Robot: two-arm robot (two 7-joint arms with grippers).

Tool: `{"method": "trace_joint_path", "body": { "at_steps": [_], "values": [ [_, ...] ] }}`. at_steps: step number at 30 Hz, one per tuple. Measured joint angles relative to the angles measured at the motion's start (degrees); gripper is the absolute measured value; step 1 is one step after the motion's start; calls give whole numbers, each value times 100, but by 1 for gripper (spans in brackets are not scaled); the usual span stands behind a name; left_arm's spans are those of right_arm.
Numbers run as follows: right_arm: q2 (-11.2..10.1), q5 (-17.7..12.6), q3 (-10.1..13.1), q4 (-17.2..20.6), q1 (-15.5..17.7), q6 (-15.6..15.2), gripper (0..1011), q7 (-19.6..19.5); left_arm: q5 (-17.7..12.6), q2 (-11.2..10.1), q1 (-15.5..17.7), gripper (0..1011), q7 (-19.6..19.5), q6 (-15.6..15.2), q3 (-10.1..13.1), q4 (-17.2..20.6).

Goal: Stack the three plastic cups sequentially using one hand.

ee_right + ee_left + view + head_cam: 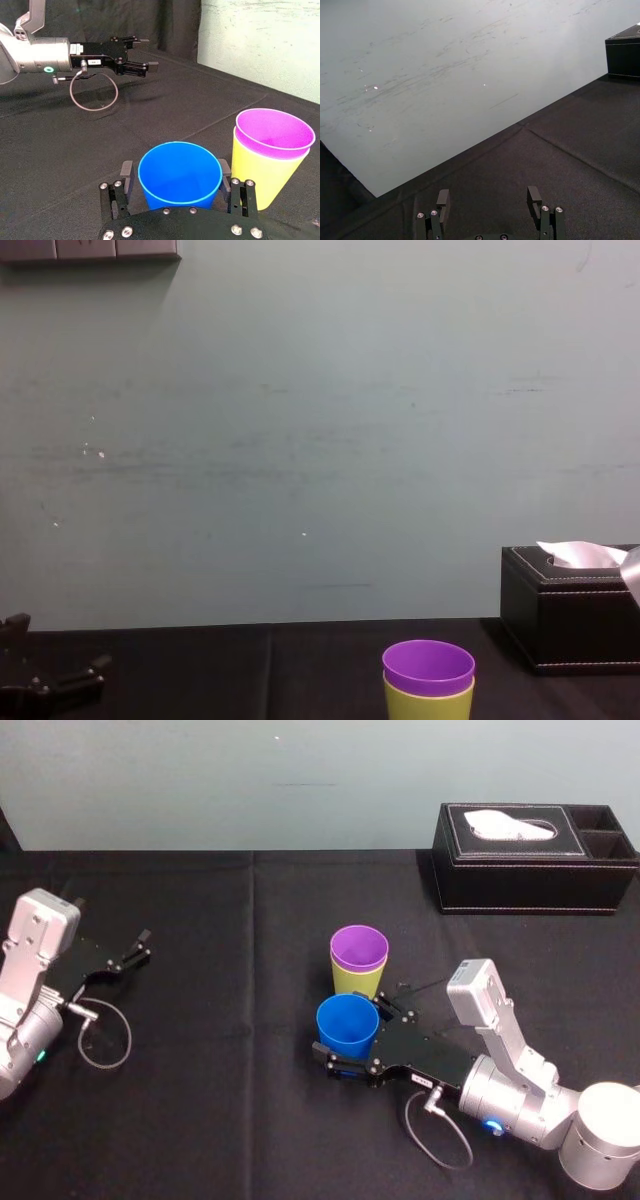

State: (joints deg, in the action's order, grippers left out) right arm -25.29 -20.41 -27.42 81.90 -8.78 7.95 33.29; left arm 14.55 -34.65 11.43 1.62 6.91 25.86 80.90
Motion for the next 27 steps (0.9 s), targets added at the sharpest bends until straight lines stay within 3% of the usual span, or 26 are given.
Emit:
{"method": "trace_joint_path", "body": {
  "at_steps": [8,17,27],
  "values": [
    [-3,-4,4,7,3,0,1000,2,0,0,0,1011,0,0,0,0],
    [-8,-9,7,12,8,0,809,6,0,0,0,1011,0,0,0,0],
    [-10,-9,7,13,10,0,756,10,0,0,0,1011,0,0,0,0]
  ]
}}
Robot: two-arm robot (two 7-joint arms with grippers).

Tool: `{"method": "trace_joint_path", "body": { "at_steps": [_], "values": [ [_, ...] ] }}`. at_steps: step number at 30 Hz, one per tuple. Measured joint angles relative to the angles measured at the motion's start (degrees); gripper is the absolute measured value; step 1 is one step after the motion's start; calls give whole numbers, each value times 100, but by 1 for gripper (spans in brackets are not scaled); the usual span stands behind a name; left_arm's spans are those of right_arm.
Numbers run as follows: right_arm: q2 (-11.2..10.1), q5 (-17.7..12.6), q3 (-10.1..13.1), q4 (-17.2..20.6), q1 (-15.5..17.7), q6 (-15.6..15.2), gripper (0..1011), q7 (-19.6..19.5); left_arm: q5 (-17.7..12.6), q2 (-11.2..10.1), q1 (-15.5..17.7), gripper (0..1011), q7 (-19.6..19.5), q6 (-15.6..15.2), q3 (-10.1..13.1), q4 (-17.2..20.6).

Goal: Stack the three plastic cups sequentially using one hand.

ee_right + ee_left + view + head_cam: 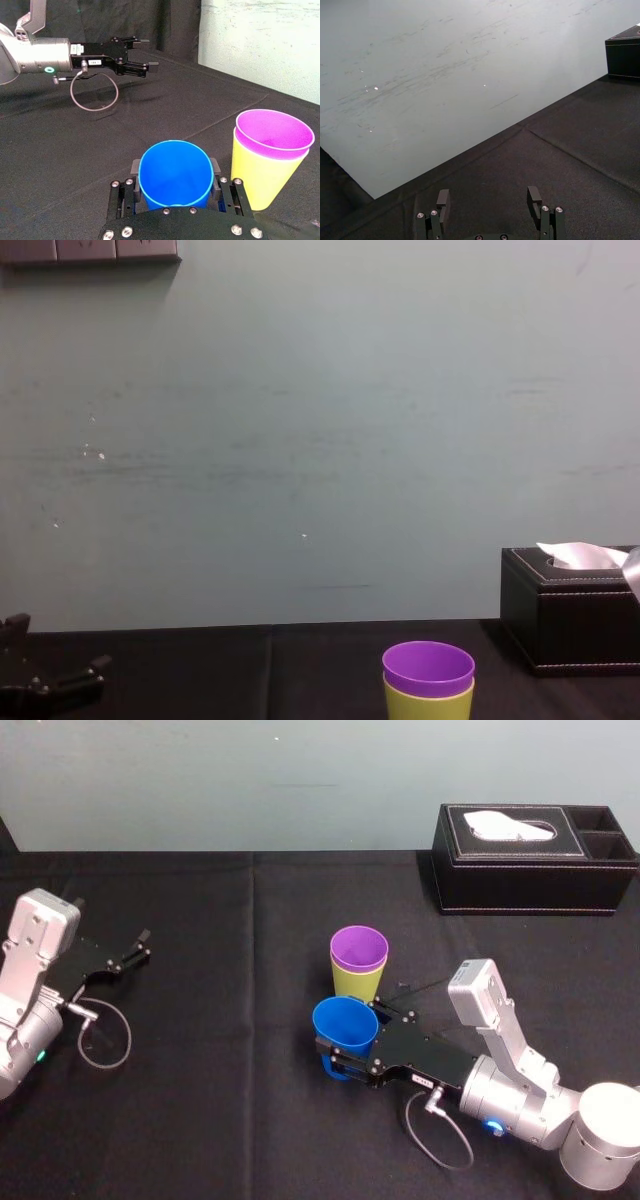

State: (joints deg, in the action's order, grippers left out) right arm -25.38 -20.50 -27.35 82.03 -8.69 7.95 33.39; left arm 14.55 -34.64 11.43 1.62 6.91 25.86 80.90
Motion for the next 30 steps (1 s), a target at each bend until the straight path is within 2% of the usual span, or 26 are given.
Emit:
{"method": "trace_joint_path", "body": {
  "at_steps": [5,14,21,30],
  "values": [
    [-31,2,8,69,14,6,735,6,0,0,0,1011,0,0,0,0],
    [-182,-64,72,521,64,-174,732,0,0,0,0,1011,0,0,0,0],
    [-314,-202,127,890,-57,-535,731,-1,0,0,0,1011,0,0,0,0],
    [-379,-401,122,1033,-571,-1138,731,-3,0,0,0,1011,0,0,0,0]
  ]
}}
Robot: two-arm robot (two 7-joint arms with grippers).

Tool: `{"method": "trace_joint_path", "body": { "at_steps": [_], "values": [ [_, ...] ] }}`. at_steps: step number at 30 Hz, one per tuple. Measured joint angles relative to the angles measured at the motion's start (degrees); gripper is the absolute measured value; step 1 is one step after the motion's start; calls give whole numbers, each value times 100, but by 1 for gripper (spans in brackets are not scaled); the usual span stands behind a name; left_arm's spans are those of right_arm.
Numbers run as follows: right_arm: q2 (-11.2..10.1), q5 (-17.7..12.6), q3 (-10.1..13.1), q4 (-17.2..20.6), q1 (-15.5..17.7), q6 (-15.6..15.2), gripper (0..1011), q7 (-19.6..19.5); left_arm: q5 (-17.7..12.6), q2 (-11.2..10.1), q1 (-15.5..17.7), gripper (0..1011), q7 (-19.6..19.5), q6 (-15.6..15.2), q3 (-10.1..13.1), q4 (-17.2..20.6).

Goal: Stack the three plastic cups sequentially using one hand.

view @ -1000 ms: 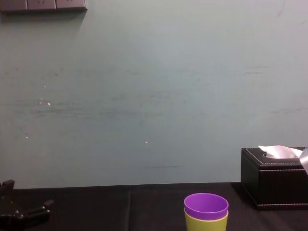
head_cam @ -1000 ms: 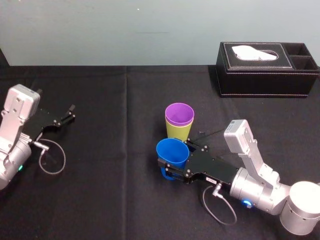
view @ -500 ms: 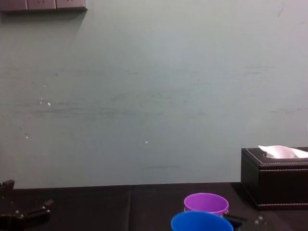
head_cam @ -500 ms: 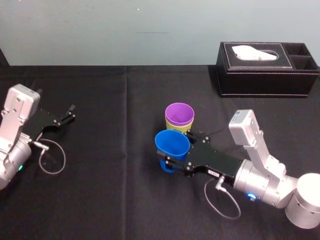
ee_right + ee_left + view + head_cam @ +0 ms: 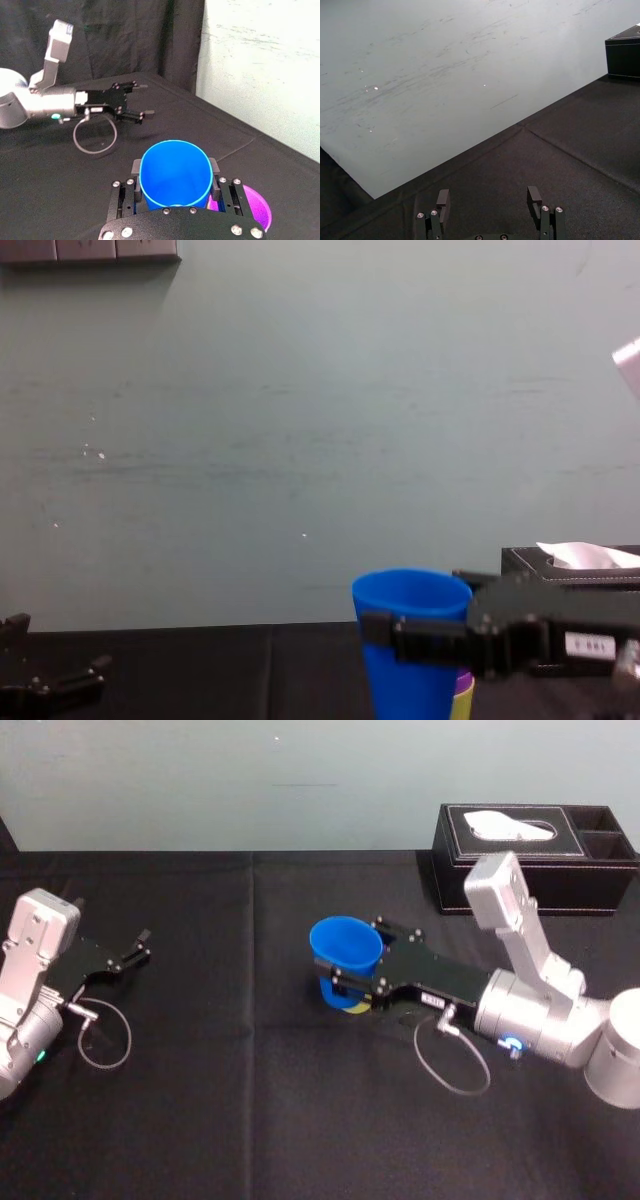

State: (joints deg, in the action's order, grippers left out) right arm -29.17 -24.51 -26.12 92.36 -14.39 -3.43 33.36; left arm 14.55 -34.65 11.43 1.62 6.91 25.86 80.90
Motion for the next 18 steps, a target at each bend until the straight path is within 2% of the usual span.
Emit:
{"method": "trace_joint_path", "body": {
  "at_steps": [10,18],
  "values": [
    [58,-333,-16,-240,-632,-511,731,-42,0,0,0,1011,0,0,0,0],
    [101,-451,-71,-506,-935,-672,731,-122,0,0,0,1011,0,0,0,0]
  ]
}}
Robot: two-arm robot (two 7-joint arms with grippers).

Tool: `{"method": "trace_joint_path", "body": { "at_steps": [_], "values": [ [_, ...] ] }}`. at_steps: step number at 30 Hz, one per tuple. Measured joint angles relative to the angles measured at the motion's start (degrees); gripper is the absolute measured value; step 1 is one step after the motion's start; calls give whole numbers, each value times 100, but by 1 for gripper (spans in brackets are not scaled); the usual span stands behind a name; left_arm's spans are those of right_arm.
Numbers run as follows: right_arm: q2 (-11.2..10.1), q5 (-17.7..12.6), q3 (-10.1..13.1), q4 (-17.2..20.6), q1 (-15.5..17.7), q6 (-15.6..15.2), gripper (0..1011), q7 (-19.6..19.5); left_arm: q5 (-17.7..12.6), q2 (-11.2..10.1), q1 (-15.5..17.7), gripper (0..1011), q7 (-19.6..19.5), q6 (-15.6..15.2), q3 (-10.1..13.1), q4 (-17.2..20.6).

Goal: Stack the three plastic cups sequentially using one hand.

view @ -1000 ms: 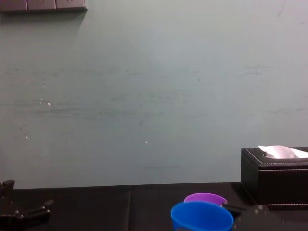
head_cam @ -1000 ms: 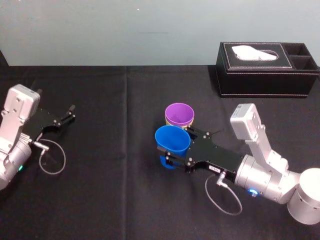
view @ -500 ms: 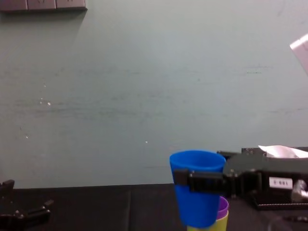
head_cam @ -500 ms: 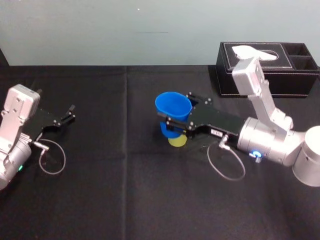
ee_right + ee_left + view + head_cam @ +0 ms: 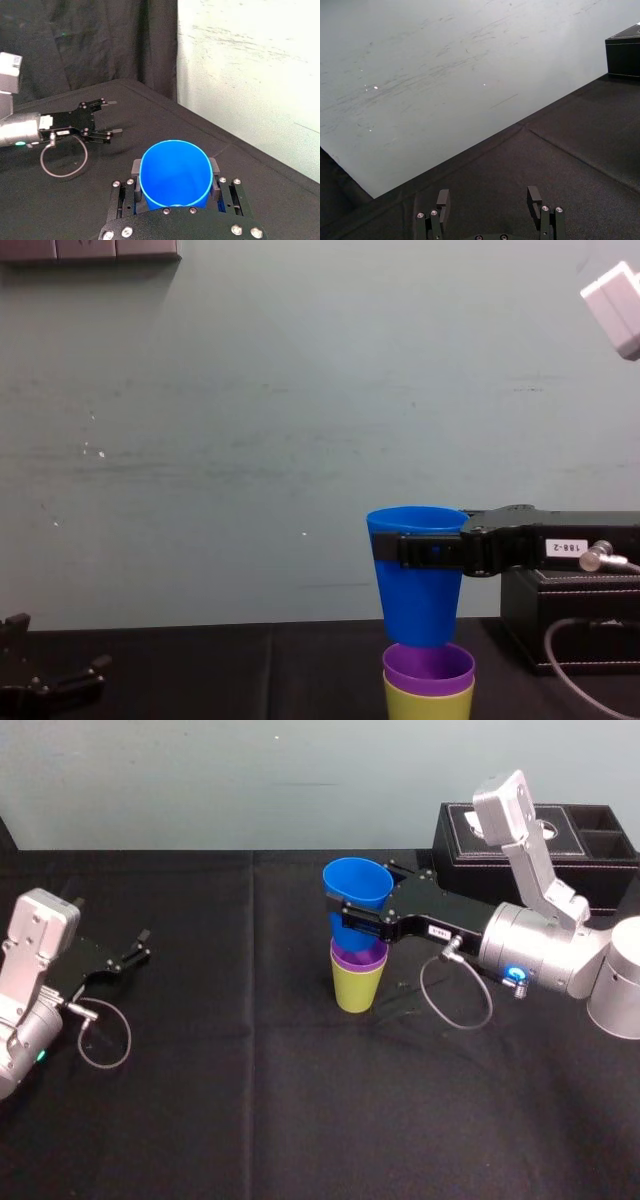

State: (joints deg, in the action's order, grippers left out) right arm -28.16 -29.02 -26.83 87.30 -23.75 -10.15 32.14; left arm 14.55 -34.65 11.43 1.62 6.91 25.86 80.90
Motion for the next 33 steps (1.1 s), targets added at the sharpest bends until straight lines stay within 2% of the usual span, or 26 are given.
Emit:
{"method": "trace_joint_path", "body": {
  "at_steps": [5,16,33],
  "values": [
    [33,-36,-90,-273,-179,-29,731,-36,0,0,0,1011,0,0,0,0],
    [75,-62,-216,-604,-306,-5,732,-39,0,0,0,1012,0,0,0,0],
    [115,-53,-322,-771,-299,66,731,-49,0,0,0,1011,0,0,0,0]
  ]
}}
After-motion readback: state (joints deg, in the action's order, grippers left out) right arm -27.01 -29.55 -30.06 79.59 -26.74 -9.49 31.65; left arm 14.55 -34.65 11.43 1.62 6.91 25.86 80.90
